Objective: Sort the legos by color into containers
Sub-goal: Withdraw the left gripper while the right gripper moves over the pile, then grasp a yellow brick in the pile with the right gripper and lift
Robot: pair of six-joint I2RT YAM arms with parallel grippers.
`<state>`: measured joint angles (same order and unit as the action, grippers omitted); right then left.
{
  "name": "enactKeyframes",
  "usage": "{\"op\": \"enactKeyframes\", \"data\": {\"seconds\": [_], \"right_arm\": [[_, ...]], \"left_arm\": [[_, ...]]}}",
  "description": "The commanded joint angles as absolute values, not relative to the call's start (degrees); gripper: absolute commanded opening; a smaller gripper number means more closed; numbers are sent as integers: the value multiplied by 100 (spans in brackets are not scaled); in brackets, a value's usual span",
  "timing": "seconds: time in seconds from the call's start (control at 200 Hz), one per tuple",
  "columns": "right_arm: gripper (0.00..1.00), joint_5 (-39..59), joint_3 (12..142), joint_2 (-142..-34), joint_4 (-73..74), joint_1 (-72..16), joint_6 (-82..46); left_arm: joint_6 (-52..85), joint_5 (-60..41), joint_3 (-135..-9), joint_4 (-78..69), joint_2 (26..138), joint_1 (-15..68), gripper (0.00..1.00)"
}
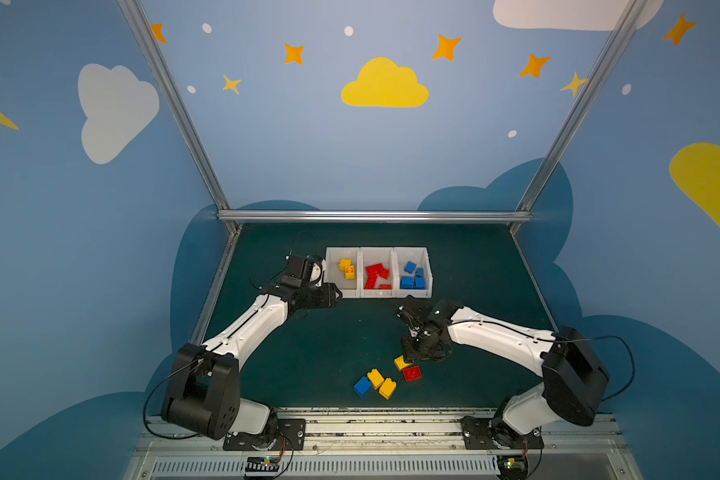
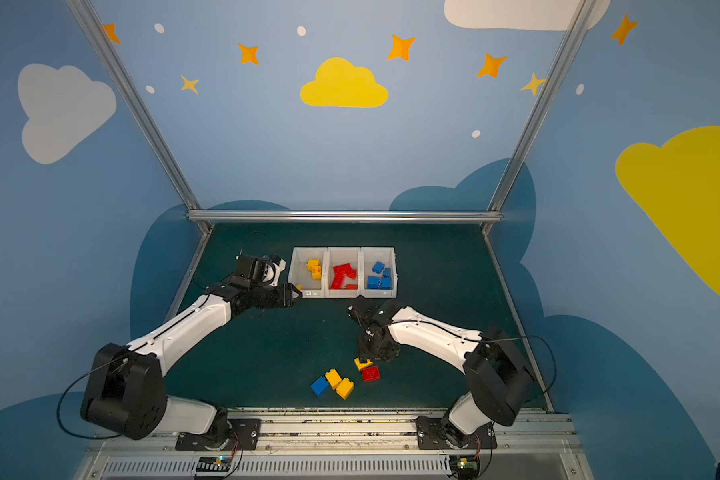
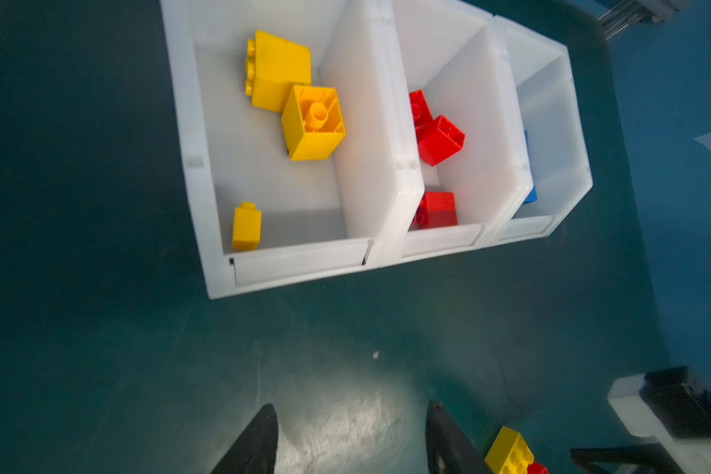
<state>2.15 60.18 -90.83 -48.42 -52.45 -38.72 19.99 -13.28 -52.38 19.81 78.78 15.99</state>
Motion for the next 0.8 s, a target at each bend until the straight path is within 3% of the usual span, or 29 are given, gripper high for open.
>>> {"op": "enactKeyframes", "data": {"seconds": [0.0, 0.476, 0.796], "right_arm": [[59, 107, 6372, -9471, -4964, -5385, -3662], [60, -59, 6881, -10515, -5212, -5573, -3522], [41, -62, 6929, -10635, -5170, -5575, -3516]], "left_arm": [[2155, -1160, -4938, 2021, 7431, 1564, 59], [2724, -1028, -3829, 1841, 6279, 1564, 60], [2813, -1028, -3672, 1871, 6122, 1568, 60]]}}
